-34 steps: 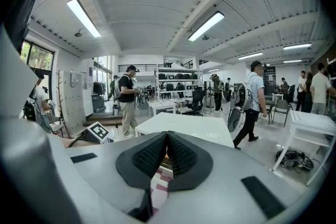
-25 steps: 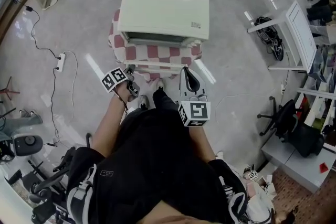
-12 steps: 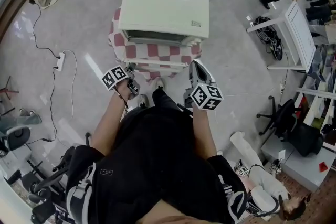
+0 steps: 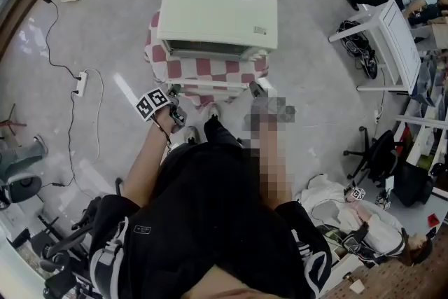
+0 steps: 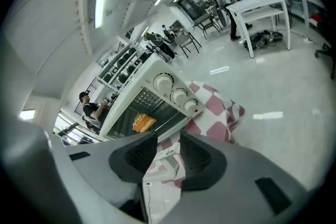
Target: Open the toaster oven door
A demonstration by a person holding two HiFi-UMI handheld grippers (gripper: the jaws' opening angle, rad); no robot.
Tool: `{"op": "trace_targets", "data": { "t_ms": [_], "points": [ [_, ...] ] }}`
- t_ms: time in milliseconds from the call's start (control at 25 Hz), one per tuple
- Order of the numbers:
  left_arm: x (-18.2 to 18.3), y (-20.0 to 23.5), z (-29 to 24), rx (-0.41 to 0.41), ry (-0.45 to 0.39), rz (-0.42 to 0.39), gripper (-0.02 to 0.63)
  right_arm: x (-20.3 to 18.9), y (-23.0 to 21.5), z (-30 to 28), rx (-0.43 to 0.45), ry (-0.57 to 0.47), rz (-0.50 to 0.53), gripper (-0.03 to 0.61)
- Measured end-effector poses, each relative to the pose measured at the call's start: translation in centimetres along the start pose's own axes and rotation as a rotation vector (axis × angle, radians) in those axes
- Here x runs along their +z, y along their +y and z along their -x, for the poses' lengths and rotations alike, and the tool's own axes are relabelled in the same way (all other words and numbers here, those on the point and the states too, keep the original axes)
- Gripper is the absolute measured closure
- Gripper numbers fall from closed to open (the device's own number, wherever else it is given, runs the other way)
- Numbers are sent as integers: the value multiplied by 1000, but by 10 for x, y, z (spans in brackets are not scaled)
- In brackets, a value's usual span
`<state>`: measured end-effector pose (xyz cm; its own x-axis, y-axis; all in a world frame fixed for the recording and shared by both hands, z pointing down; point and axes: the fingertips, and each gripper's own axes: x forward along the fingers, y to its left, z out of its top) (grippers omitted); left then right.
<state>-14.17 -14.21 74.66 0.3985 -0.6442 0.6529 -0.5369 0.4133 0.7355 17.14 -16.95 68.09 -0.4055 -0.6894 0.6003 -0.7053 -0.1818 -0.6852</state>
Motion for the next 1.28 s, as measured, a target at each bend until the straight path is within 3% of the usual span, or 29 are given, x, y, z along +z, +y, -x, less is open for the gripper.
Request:
{"op": "trace_targets", "data": {
  "t_ms": [320,560,720,1040,1280],
  "points": [
    [-4,2,2,6,-5,14,489,-24,-13,-17,37,90,-129,456],
    [-5,2,1,-9,-15,33,488,-24,-14,-18,72,96,-148,482],
    [-6,-1,14,-55,-38,48,454,-25,-14,-18,76,106,-140,483],
    [27,21,55,-165,-201,148,424,-34,-22,-19,67,124,-118,485],
    [46,11,33,-217,-154,118,407,-40,-25,-19,61,138,-120,489]
  ]
}}
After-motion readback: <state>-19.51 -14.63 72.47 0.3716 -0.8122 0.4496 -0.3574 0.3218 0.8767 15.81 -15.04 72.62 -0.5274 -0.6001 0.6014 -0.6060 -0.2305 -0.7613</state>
